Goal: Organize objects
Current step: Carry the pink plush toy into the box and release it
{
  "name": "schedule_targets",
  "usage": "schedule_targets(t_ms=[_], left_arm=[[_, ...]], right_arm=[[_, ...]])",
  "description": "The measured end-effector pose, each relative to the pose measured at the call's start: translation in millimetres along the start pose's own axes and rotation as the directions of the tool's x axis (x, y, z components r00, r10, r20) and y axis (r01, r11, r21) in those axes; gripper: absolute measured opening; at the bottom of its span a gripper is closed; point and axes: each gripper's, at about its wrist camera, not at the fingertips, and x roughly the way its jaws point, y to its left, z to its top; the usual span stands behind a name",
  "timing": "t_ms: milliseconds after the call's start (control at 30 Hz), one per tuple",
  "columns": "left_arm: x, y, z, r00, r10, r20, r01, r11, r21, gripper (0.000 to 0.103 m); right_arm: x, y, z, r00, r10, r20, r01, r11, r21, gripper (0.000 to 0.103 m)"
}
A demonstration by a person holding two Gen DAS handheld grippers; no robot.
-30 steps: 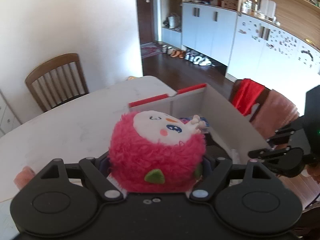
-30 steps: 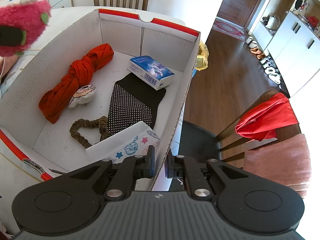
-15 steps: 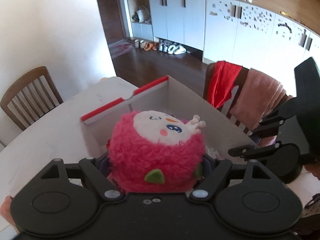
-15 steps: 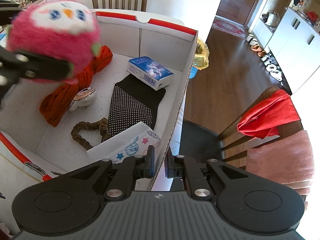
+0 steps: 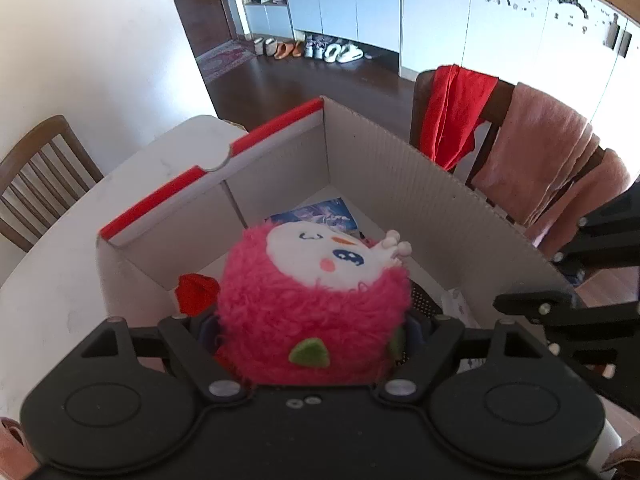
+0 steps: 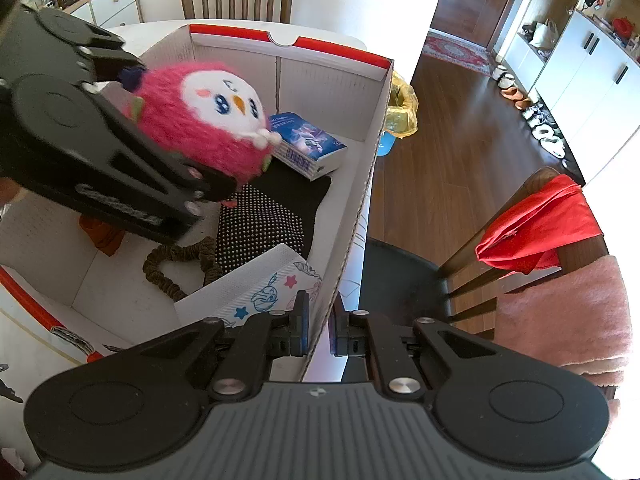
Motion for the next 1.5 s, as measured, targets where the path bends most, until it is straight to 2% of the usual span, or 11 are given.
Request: schedule_targets(t_ms=[300, 533, 700, 1067, 1500], left_arm=[[23.5, -9.6, 0.9, 0.998, -0.014, -0.066, 0.017, 0.999, 0.05, 0.084], [28.7, -13.6, -4.3, 0.997, -0.026, -0.076, 0.031, 0.997, 0.068, 0.088], [24.0, -10.9, -9.0, 0.998, -0.028, -0.057, 0.031, 0.998, 0.053, 0.093], [2.6, 1.9, -9.6, 0.999, -0.038, -0.002, 0.038, 0.999, -0.022, 0.093], [-48.8, 21.8, -20.4, 0.993, -0.016, 0.114, 0.029, 0.993, -0.117, 0.093]], right_arm=[[1.2, 0.6, -0.3, 1.0, 0.0, -0.001, 0.0, 1.0, 0.005, 0.009], [1.1, 0.3, -0.1, 1.0, 0.001, -0.001, -0.001, 1.0, 0.005, 0.01], [1.1, 0.4, -0.1, 1.0, 0.001, -0.002, -0.001, 1.0, 0.005, 0.009], [0.1, 0.5, -1.9, 1.0, -0.002, 0.0, 0.002, 1.0, 0.001, 0.009], [-3.3, 0.8, -1.7, 1.0, -0.009, -0.001, 0.009, 1.0, -0.009, 0.009]])
